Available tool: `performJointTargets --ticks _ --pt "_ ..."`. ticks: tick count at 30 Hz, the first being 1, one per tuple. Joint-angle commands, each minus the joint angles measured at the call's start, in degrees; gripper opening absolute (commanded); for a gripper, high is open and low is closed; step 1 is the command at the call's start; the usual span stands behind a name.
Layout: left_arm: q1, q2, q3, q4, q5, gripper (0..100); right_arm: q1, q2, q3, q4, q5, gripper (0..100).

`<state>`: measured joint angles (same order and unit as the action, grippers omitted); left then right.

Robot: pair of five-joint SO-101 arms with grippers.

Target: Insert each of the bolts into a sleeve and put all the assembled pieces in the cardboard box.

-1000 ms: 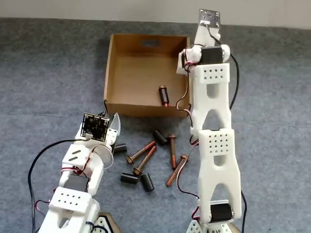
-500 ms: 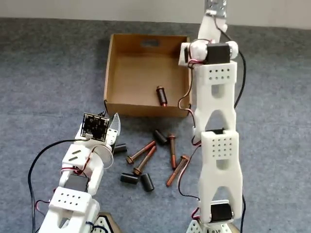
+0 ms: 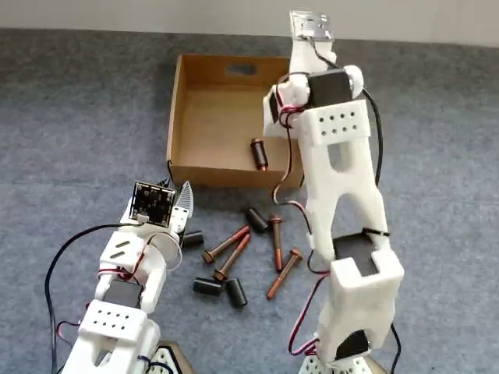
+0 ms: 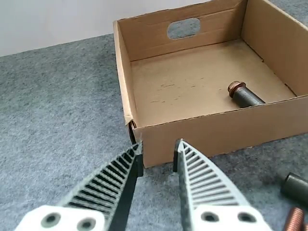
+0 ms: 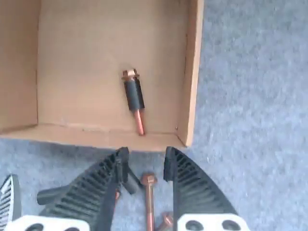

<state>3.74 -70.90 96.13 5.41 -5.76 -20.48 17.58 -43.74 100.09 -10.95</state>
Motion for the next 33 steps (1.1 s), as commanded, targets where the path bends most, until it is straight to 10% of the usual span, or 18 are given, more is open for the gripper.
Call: performJointTargets --ticks 1,15,33 --pt "-0.48 -0.75 1.19 -0.44 -0.26 12 -0.48 -6.73 7.87 -1.71 1.58 11.6" --pt "-0.66 -0.66 1.19 -0.44 -0.26 12 -10.24 -34.07 72.48 -38.46 17.85 11.6" --pt "-0.66 -0.31 1.19 -0.35 -0.26 12 -10.42 -19.21 75.65 -51.21 22.68 11.6"
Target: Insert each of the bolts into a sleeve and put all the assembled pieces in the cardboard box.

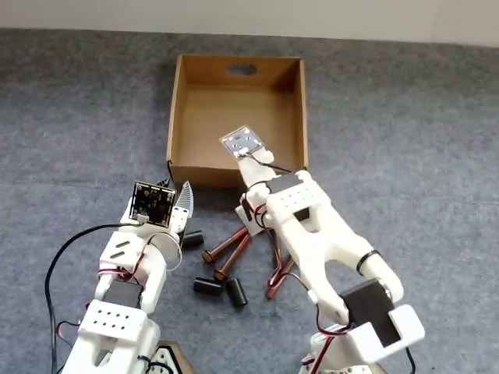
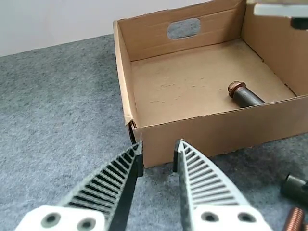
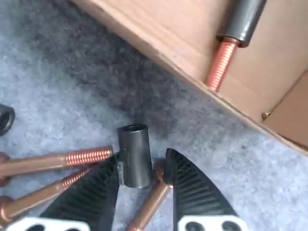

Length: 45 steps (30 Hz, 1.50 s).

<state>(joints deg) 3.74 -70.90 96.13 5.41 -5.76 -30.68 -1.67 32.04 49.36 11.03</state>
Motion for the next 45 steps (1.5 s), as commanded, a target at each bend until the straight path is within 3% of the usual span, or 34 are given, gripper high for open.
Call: performJointTargets --ticks 1,19,31,35,45 --pt "-0.66 -0.31 1.19 -0.35 -0.26 12 -0.22 0.13 -0.13 -0.48 0.7 11.6" --pt "-0.66 -0.31 1.19 -0.35 -0.26 12 -3.47 0.48 0.4 -0.48 3.43 11.6" --pt "-0.66 -0.31 1.19 -0.35 -0.26 12 -3.47 8.84 -1.89 -1.27 3.16 11.1" --pt "-0.66 -0.31 1.19 -0.35 -0.26 12 -3.47 4.53 -1.71 -0.92 3.16 0.1" --pt "-0.66 -0.31 1.19 -0.35 -0.26 12 -1.01 -20.0 -1.45 11.74 3.16 0.7"
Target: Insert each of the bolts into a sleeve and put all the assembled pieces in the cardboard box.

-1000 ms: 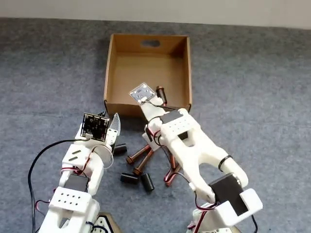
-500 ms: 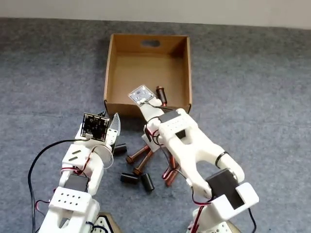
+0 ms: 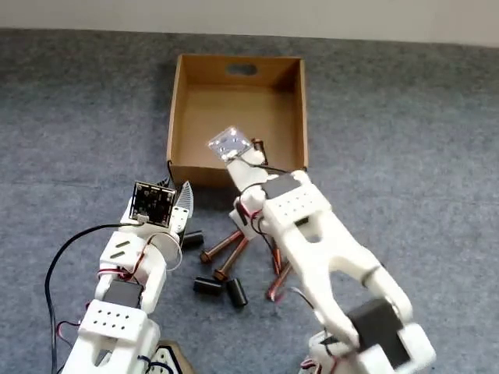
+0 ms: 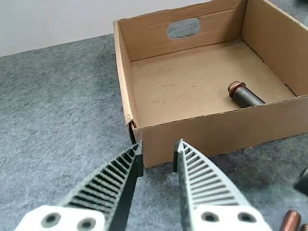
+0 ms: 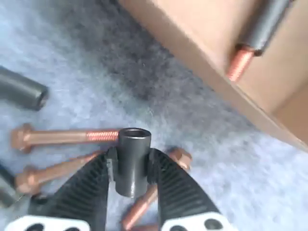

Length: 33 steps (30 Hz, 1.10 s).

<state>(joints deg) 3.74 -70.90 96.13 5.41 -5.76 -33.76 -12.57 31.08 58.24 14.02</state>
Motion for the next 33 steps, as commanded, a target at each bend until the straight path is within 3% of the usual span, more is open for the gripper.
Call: performJointTargets --ticks 1,6,10,12,19,24,33 --pt "-0.66 -0.31 1.19 -0.35 -0.26 12 3.74 -11.38 -0.31 3.74 0.09 0.7" --pt "-0.66 -0.31 1.19 -0.35 -0.26 12 17.19 -14.55 -0.13 8.13 -4.84 0.7" --pt "-0.66 -0.48 1.19 -0.35 -0.26 12 27.65 -8.75 3.38 8.31 -13.89 0.8" --pt "-0.66 -0.48 1.19 -0.35 -0.26 12 29.93 -4.35 4.35 8.22 -14.24 0.9" --pt "-0.66 -0.31 1.19 -0.35 -0.26 12 30.2 10.07 3.12 8.31 -9.05 2.3" --pt "-0.66 -0.31 1.19 -0.35 -0.26 12 30.2 13.76 1.45 8.48 -5.63 16.5" --pt "-0.66 -0.31 1.19 -0.35 -0.26 12 30.2 14.11 1.71 8.04 -4.75 4.8"
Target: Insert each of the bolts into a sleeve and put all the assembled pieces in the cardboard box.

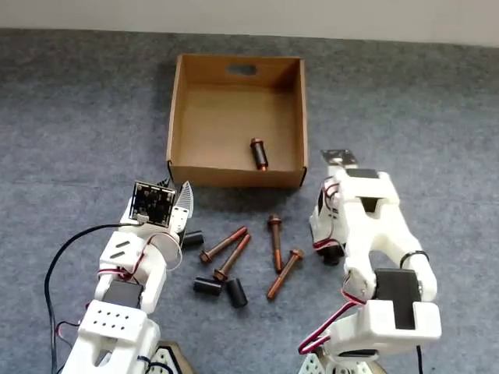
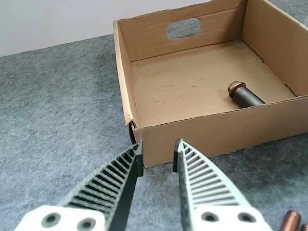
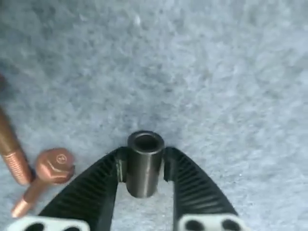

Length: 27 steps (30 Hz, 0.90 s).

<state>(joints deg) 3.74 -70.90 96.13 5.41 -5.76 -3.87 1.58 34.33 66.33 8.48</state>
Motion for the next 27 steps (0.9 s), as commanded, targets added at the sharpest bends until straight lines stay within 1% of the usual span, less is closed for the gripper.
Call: performJointTargets --ticks 1,5,8,10,13,16,21,25,27 --pt "-0.66 -0.31 1.19 -0.35 -0.26 12 0.31 -0.22 -1.63 -0.04 0.79 0.7" --pt "-0.66 -0.75 1.19 1.32 -0.26 12 0.4 -1.36 -3.12 1.98 0.79 0.5" --pt "-0.66 -0.75 -0.31 4.57 -0.26 12 0.57 -7.52 -6.55 8.4 0.79 0.5" --pt "-0.66 -0.75 -2.59 8.79 -0.26 12 0.57 -14.46 -8.04 11.03 0.79 0.5" --pt "-2.33 -0.4 -8.4 17.05 -0.26 12 0.31 -25.98 -5.76 10.42 0.44 0.5" --pt "-4.53 -0.22 -15.52 25.14 -0.26 12 0.31 -35.56 2.24 5.58 0.35 0.5" --pt "-3.56 -0.13 -23.34 35.43 -0.44 12 0.31 -46.11 19.56 -5.93 -0.44 0.5" --pt "0.66 -0.04 -27.74 42.73 -6.33 12 0.57 -52.62 29.41 -12.97 -7.12 0.5" --pt "3.74 1.1 -30.2 47.56 -9.76 12 0.66 -55.25 31.96 -13.93 -8.09 0.5"
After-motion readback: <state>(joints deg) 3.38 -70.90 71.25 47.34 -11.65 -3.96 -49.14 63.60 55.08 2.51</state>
